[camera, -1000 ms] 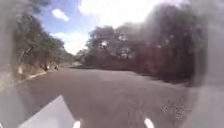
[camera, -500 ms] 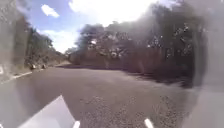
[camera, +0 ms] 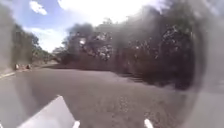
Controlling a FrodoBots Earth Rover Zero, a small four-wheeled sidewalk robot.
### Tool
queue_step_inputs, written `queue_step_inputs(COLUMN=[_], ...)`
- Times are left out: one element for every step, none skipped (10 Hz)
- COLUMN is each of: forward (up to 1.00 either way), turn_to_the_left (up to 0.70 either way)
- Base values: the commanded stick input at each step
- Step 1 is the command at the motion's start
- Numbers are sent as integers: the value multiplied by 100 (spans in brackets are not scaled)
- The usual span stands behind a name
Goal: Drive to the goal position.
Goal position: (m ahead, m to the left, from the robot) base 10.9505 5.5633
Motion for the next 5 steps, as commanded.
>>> queue_step_inputs(forward=[50, 50, 50, 50, 50], turn_to_the_left=[-46, 0, 0, 0, 0])
